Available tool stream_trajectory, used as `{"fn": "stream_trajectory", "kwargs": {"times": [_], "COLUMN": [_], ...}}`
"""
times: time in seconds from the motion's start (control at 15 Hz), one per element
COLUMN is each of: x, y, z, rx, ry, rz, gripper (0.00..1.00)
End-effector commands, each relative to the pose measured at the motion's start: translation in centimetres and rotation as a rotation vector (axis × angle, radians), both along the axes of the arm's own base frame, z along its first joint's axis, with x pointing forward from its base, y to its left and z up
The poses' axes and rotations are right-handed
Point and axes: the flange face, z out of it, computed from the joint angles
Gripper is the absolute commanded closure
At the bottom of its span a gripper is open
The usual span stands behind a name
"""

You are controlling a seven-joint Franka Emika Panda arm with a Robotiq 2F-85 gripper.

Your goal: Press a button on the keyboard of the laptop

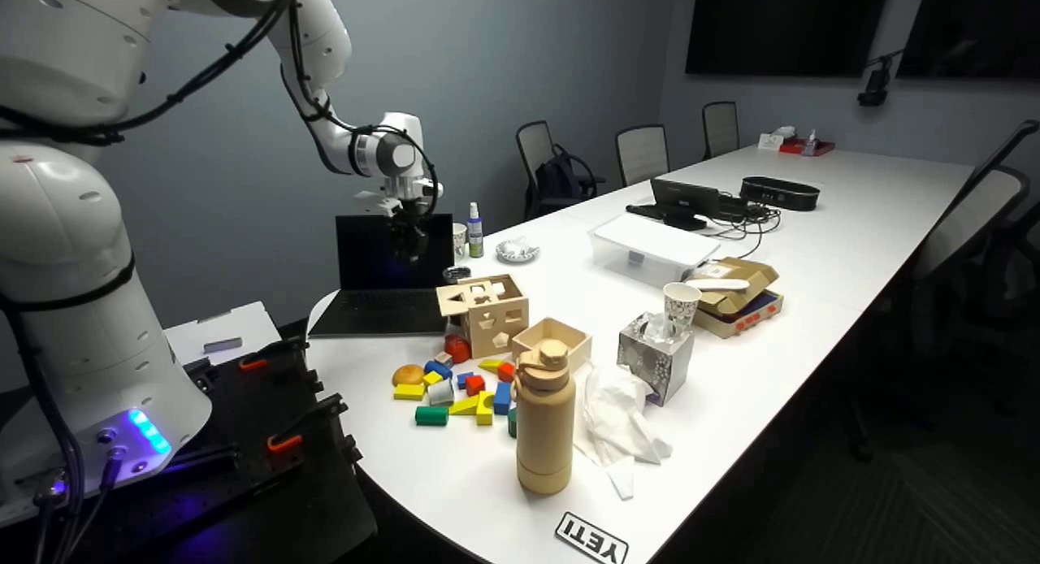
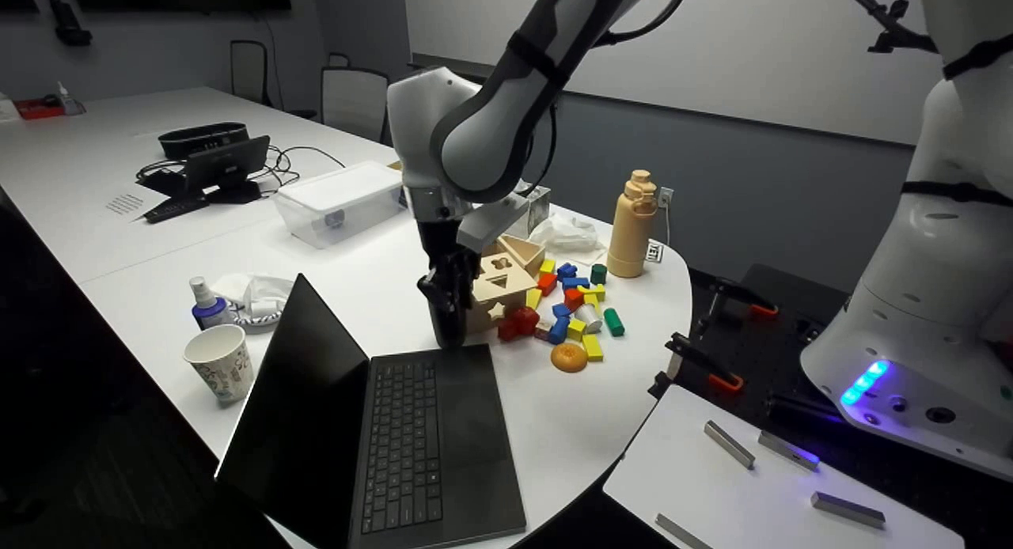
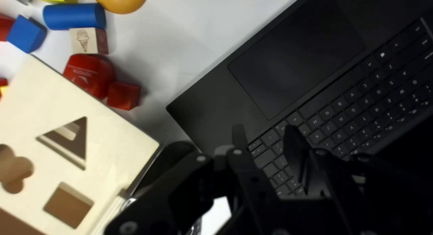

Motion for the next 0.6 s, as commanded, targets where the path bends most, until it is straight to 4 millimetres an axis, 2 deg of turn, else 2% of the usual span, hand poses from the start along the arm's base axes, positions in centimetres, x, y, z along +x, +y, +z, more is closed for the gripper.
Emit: {"fn": "stream_trajectory", "kwargs": {"times": [0.0,0.07,0.53], "x": [1.2,1.2,1.9], "y": [2.0,2.5,5.1], "z": [-3.5,-4.5,-9.8], "rx": [0.033,0.043,0.087], "ry": [0.051,0.070,0.119], "rz": [0.101,0.129,0.269], "gripper": [0.95,1.00,1.00]}}
